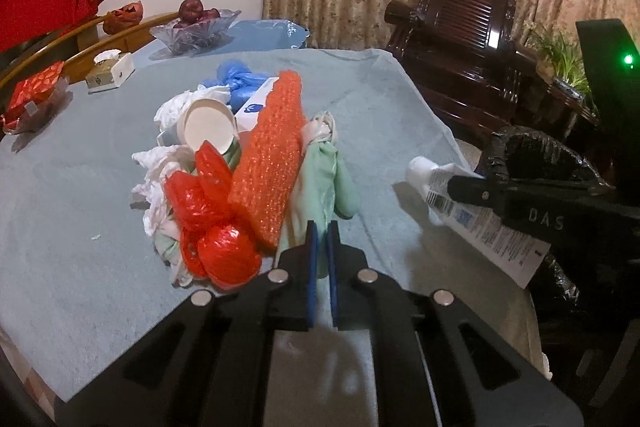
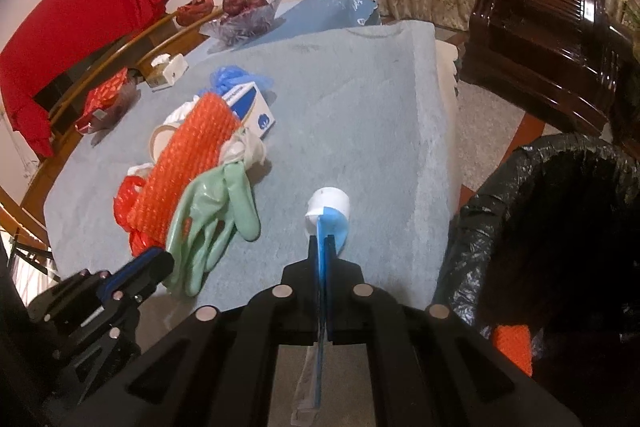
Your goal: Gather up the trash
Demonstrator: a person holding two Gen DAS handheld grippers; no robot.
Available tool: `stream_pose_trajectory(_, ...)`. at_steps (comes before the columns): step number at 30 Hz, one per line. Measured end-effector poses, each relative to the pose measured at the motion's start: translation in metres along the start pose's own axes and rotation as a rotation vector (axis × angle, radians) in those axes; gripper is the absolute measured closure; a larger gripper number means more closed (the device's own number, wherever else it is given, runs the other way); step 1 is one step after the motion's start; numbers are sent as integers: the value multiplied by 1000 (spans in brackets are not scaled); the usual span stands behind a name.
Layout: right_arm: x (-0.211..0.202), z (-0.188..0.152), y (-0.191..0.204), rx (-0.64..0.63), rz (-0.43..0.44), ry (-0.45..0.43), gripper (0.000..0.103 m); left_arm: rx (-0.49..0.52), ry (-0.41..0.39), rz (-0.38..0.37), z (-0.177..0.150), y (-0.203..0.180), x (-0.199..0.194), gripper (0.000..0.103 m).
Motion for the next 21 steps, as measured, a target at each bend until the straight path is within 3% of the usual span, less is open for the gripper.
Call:
stream_pose_trajectory(2,3,-2,-2,4,-8,11,101,0,7,1,2,0,5,94)
stream_pose_trajectory(6,5,-1,-5,12,-11,16,101,3,9,-6,11,0,19,78)
stream_pose_trajectory(13,7,4,-11,23,-7,17,101,-10,4,-26,21,3,37,70)
stream_pose_trajectory(15,7,6,-13,28,-6,17,101,-14,0,-35,19,6,38,77)
stream_pose_trajectory(16,8,6,-13,29,-6,16,100,-14,5,-37,18,6,39,90)
stream_pose_trajectory(18,9,6,-13,28,-7,16,100,-22,11,-59,15,8,40,101)
stream_pose_trajectory(21,12,5,-12,25,-10,20,100,-38,-1,-70,14,11,36,103)
Point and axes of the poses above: each gripper's, at about its wrist camera, not at the fingertips, and x roughly the way its jaws point, y to its left, z to its top, the point moved 3 cm from there along x, roughly the way its jaws point, and after that the axes turned 12 degrees about x, right-handed, at the moved point
